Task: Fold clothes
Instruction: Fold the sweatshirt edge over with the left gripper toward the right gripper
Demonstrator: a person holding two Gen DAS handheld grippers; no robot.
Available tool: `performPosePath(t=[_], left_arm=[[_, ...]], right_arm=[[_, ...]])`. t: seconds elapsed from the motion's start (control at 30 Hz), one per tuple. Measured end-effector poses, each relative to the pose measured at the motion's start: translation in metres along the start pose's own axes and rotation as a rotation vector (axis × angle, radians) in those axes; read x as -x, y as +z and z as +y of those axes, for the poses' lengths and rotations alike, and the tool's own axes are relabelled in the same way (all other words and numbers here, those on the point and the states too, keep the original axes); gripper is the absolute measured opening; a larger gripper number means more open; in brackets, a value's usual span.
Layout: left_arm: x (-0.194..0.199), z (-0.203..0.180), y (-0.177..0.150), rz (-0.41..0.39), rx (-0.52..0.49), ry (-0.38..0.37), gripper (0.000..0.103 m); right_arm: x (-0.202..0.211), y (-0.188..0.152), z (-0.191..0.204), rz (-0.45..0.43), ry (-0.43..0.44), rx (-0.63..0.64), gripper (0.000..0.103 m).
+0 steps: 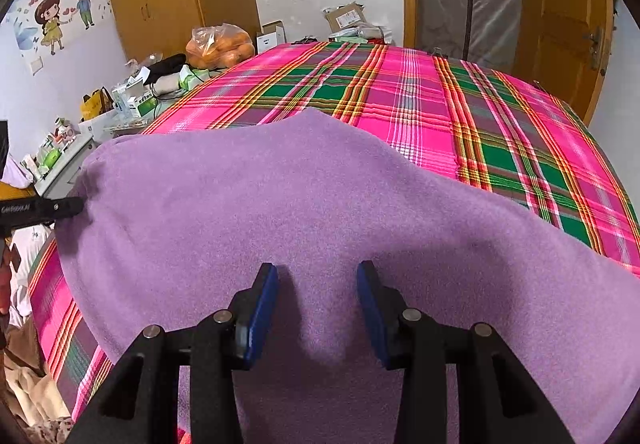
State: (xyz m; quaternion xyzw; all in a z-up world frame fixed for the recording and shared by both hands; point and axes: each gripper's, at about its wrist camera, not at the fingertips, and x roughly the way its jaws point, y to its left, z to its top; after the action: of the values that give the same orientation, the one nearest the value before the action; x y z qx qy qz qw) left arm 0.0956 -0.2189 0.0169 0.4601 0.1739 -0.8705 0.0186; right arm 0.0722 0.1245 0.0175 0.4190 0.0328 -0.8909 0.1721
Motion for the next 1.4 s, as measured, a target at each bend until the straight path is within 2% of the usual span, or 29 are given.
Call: performPosePath(t=[0.37,0.53,0.63,0.7,0.8,0.97,1.23,1.4], left_arm=[[0.006,0.009,-0.012,-0.012,0.026,-0.031,0.023],[0.006,0.013,-0.014,-0.015,0.03,-0.058,0.023],[0.008,0.015,-0.016,-0.02,0.036,-0.073,0.023],[0.01,0.017,-0.018,-0.022,0.043,-0.084,0.023],[0.013,0.021,-0.021,-0.025,0.055,-0.101,0.023],[0.018,0.027,-0.023,-0.034,0.079,-0.131,0.023],[0.03,0.047,-0.027,-0.088,0.193,-0.212,0.021],[0.04,0.063,-0.026,-0.121,0.268,-0.154,0.024]], right_arm=[[0.001,0.002,0.014,0.002,-0.059,0.029,0.042],[0.005,0.011,0.053,-0.031,0.036,0.112,0.042],[-0.009,0.011,0.089,0.007,0.083,0.213,0.042],[-0.015,0.005,0.108,0.023,0.088,0.261,0.042],[-0.013,-0.004,0.135,-0.003,0.073,0.35,0.043],[-0.012,-0.009,0.174,0.003,0.192,0.447,0.042],[-0.03,0.004,0.212,0.016,0.248,0.479,0.045],[-0.031,0.006,0.237,0.01,0.362,0.522,0.045]])
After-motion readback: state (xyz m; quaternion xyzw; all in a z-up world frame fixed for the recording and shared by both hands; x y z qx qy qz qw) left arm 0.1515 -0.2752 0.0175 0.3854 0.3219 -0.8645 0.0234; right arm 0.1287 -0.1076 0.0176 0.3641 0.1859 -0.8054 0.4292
